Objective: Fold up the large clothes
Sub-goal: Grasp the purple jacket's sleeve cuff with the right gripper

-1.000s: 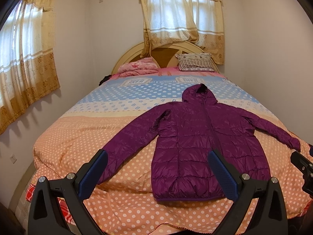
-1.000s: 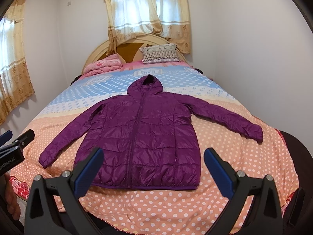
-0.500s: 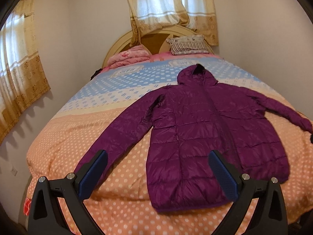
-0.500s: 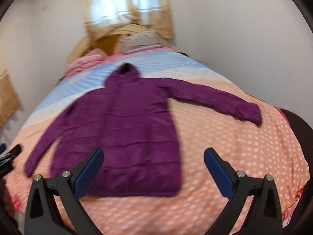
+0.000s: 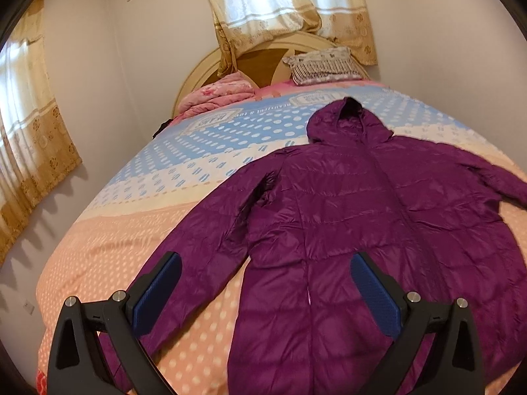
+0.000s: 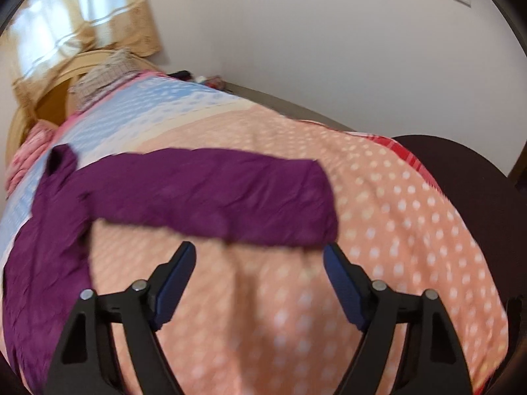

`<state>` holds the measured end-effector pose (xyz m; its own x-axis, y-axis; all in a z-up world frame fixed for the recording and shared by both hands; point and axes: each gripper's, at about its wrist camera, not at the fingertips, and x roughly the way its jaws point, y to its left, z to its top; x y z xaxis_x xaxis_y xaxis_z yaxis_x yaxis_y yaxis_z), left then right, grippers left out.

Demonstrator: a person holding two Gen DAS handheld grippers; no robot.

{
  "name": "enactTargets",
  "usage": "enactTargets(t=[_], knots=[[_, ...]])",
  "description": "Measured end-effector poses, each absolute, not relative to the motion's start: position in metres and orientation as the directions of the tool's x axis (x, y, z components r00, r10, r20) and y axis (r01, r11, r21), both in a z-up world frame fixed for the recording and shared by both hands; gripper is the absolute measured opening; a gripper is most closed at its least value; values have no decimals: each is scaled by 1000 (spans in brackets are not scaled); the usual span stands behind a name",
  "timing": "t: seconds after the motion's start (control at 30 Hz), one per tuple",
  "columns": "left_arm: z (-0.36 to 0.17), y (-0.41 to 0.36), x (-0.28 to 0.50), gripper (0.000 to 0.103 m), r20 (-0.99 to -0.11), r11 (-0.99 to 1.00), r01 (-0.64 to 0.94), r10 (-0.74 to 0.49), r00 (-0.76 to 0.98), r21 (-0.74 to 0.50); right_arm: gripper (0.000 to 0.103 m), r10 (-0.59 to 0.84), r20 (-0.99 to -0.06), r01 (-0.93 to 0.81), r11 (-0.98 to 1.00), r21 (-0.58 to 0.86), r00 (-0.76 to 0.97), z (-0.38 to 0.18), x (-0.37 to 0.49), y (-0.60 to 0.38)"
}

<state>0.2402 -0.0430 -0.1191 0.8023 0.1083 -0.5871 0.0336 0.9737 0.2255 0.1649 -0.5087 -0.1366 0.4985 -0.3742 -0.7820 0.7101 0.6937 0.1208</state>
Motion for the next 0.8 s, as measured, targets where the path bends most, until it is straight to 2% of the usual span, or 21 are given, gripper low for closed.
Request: enactTargets(t=[0.07,0.2,0.27,0.33,0.43,0.6,0.8], knots=[[-130,-46,257,102,-604,969,35,125,787,245,58,-360,-809,728,676,117,464,-147,176,-526],[-147,-48,281,102,-633,960,41,149,760,276,38,-346,-833,721,687,88,432,-159,189,-537],[-154,-48,289,102,-642,956,43,161,750,290,20,-342,-836,712,697,80,429,-161,192,-543],[-162,-48,299,102,-652,950,50,172,738,307,14,-326,-835,706,700,102,444,-162,190,-550],[-168,-47,311,102,-664,946,42,194,722,322,9,-342,-816,696,711,99,465,-155,193,-552],[-156,-42,328,102,-646,948,14,206,735,319,6,-371,-736,610,790,71,566,-112,212,-512],[-137,-39,331,102,-622,957,4,186,761,291,5,-289,-669,428,902,49,685,-76,266,-423]])
